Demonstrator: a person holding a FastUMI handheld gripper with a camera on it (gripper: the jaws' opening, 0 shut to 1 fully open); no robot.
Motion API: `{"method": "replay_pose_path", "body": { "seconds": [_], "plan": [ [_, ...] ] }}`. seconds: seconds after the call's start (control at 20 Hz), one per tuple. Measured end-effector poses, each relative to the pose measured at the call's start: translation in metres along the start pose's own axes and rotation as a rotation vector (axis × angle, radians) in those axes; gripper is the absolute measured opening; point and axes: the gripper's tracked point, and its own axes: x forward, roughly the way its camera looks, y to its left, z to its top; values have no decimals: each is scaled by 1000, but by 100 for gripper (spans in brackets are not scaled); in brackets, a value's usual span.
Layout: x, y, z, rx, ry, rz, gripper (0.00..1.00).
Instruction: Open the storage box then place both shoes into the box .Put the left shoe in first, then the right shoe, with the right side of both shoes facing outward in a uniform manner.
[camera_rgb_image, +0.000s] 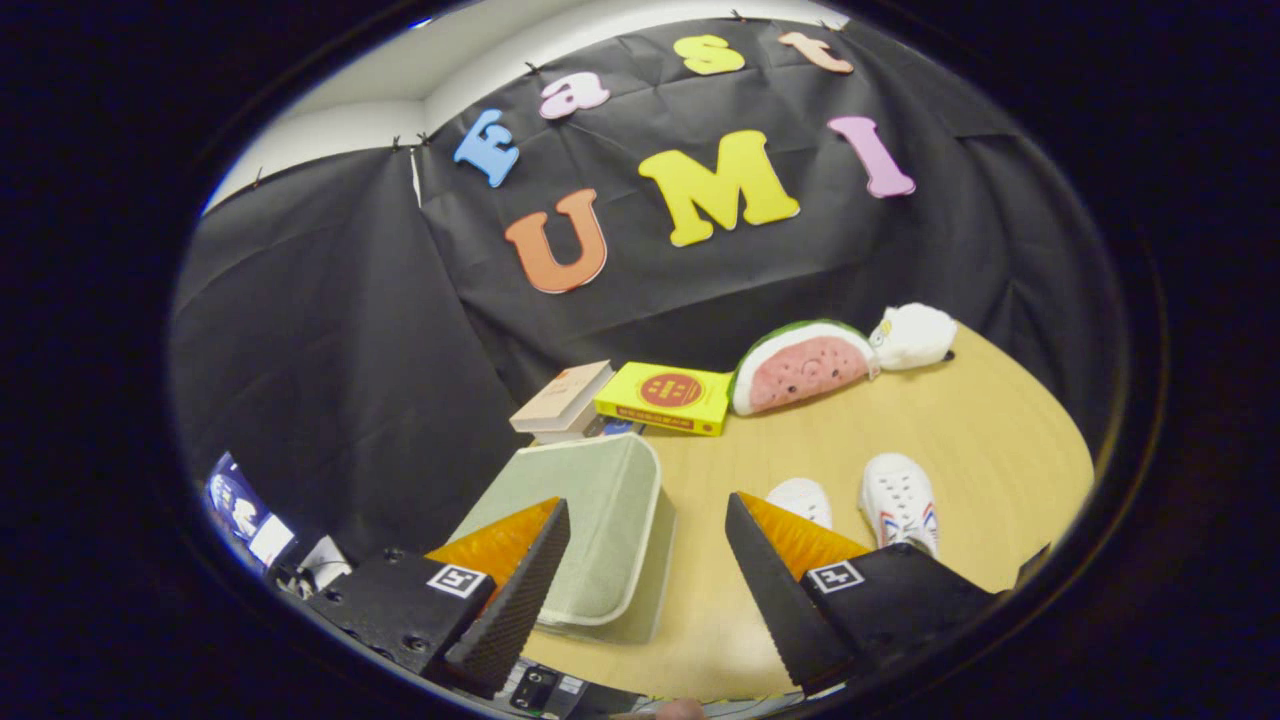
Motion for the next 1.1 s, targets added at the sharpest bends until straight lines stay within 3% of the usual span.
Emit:
{"method": "replay_pose_path", "body": {
  "seconds": [0.55, 1.0, 1.1],
  "plan": [
    [82, 12, -61, 253, 268, 148, 99],
    [107, 36, -70, 546, 420, 318, 98],
    [106, 32, -65, 558, 423, 312, 96]
  ]
}}
